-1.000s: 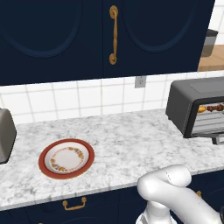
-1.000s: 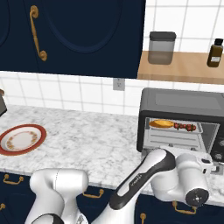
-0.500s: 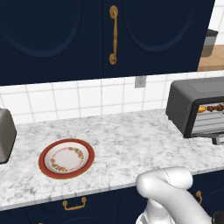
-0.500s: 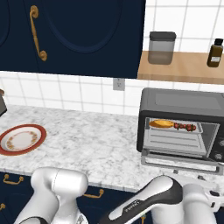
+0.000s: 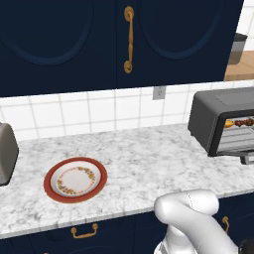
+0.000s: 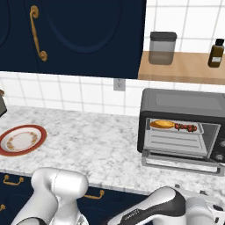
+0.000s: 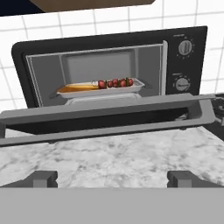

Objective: Pick up the kebab skewer and baguette bread, and place them inside the toaster oven. Close the toaster oven door and start by setting the timer.

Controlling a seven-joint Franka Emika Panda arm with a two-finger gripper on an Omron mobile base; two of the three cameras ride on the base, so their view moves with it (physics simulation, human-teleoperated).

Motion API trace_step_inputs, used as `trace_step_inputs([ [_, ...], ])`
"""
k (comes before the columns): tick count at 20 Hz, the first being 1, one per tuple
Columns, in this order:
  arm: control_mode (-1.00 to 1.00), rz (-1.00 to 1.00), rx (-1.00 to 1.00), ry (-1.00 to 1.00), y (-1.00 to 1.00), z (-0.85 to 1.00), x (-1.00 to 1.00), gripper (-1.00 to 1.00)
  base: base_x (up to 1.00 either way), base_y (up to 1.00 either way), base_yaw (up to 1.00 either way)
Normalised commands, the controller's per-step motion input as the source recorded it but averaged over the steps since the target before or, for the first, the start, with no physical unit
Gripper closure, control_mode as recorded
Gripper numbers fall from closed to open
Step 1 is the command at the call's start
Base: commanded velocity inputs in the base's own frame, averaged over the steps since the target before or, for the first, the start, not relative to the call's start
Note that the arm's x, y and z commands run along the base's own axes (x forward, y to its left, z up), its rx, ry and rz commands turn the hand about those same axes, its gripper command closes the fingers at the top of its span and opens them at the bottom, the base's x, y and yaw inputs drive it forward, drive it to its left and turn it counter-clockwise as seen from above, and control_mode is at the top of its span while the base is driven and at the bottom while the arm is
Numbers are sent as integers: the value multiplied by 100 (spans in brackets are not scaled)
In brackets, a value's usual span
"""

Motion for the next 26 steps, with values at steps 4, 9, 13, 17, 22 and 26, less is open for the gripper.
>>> trace_step_inputs([
  [4,-100,0,0,0,1,-21,47,-100,0,0,0],
  [9,-100,0,0,0,0,-24,42,-100,0,0,0],
  [13,-100,0,0,-3,0,-8,32,-100,0,0,0],
  [17,-100,0,0,-4,0,0,45,-100,0,0,0],
  [22,-100,0,0,-2,0,1,52,-100,0,0,0],
  [26,-100,0,0,0,0,6,56,-100,0,0,0],
])
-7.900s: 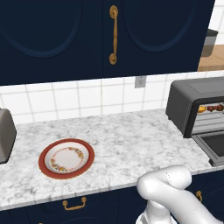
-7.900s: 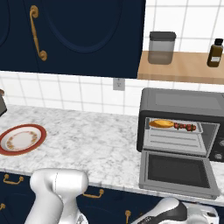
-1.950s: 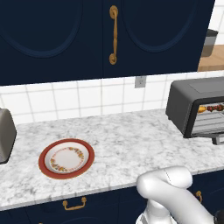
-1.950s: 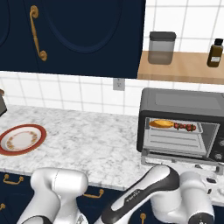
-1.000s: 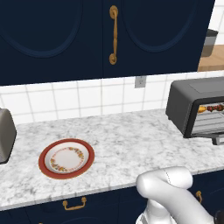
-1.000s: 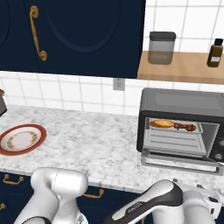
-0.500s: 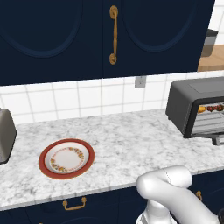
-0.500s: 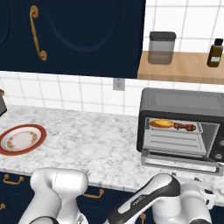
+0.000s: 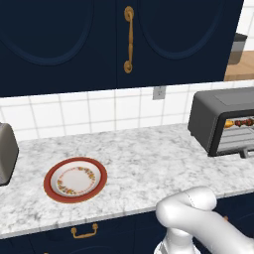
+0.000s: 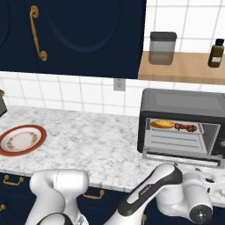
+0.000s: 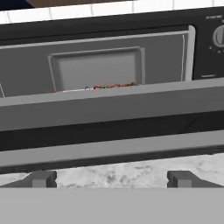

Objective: Pick up the kebab skewer and baguette bread, and place them inside the toaster oven. Close the toaster oven door and start by setting the timer.

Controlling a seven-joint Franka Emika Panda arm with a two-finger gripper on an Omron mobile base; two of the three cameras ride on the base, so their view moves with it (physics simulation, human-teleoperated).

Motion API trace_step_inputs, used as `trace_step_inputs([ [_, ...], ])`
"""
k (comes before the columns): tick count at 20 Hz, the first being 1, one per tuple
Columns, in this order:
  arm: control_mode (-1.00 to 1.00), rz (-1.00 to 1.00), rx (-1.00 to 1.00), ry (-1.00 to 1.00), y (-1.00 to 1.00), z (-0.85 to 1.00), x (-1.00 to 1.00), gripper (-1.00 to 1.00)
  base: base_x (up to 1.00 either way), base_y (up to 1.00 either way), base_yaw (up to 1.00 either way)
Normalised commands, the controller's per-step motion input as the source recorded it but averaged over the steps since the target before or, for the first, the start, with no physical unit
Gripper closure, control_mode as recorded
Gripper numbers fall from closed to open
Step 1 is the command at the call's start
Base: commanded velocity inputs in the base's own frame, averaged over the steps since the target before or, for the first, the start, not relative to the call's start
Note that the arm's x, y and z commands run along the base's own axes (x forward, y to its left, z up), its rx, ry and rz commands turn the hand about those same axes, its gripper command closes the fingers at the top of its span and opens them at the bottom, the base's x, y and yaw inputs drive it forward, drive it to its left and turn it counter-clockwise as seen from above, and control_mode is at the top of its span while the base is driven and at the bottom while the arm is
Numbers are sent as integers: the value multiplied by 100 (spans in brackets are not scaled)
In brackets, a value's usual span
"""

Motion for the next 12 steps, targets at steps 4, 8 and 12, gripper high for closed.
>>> trace_step_inputs([
  [4,-100,0,0,0,0,12,60,-100,0,0,0],
  [8,-100,0,0,-1,0,15,59,-100,0,0,0],
  [12,-100,0,0,-2,0,14,61,-100,0,0,0],
])
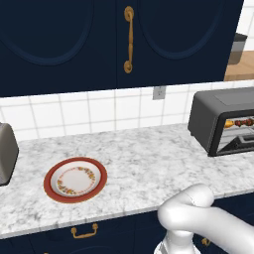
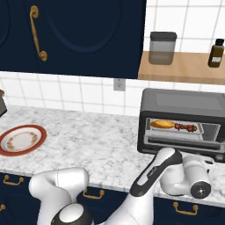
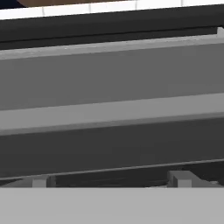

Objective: Pick up the kebab skewer and baguette bread, and place them inside the toaster oven. Close the toaster oven door and start by setting the timer.

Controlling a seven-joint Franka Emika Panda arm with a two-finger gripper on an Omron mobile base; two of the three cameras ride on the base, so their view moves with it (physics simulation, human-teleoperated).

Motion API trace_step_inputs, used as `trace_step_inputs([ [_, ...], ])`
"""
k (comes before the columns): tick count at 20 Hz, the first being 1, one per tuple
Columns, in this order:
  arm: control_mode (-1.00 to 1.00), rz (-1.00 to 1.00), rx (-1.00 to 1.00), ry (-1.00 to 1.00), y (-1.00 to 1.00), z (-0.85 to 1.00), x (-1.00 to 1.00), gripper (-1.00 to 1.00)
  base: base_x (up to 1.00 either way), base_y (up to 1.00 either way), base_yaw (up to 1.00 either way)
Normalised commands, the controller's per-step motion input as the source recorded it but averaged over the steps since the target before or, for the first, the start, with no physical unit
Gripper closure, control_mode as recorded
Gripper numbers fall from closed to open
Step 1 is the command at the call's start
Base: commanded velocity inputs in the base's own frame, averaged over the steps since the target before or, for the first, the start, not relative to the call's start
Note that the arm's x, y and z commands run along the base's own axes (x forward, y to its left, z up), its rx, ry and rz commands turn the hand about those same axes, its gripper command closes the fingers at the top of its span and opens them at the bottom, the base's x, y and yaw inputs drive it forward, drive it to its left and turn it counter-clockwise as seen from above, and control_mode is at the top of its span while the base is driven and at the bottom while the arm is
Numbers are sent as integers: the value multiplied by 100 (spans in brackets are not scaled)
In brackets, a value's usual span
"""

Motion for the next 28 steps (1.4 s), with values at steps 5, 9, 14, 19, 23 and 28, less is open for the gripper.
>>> trace_step_inputs([
  [5,-100,0,0,-1,0,4,57,-100,0,0,0],
  [9,-100,0,0,0,0,0,60,-100,0,0,0],
  [14,-100,0,0,0,0,0,64,-100,0,0,0],
  [19,-100,0,0,0,0,0,31,-100,0,0,0],
  [23,-100,0,0,0,-37,0,-16,-100,0,0,0],
  [28,-100,0,0,0,-63,8,-33,-100,0,0,0],
])
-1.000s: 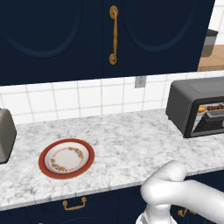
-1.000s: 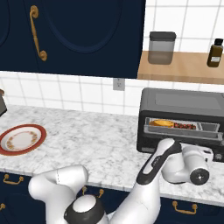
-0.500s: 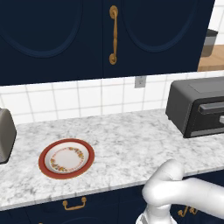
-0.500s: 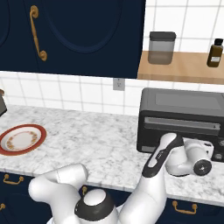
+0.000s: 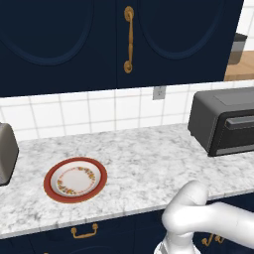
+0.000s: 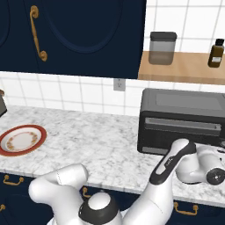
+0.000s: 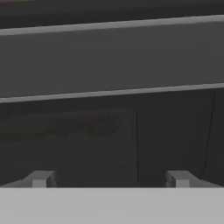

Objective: Pick up the kebab skewer and baguette bread, and place them inside the toaster oven. Close the toaster oven door and start by setting the timer.

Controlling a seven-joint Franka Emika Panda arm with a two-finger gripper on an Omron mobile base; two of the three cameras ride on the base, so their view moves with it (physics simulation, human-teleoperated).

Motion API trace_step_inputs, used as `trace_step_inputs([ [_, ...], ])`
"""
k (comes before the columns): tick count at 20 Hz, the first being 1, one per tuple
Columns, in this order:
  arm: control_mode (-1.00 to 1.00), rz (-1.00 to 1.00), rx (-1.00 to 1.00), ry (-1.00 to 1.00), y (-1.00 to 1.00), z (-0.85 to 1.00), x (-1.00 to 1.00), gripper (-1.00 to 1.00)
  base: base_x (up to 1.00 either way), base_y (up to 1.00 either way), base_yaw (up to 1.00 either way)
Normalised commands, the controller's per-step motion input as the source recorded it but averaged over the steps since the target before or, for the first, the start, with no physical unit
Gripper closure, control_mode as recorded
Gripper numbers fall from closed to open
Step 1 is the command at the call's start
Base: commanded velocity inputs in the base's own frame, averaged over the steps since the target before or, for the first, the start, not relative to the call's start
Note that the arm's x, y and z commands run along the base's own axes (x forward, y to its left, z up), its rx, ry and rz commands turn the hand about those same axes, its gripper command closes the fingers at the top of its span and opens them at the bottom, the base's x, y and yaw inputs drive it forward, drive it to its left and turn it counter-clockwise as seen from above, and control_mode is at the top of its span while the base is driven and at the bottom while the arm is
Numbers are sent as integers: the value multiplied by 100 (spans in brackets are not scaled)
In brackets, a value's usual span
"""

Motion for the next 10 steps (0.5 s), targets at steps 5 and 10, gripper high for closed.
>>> trace_step_inputs([
  [5,-100,-1,0,0,-54,45,-6,-100,0,0,0],
  [10,-100,-3,0,0,-42,41,-3,-100,0,0,0],
])
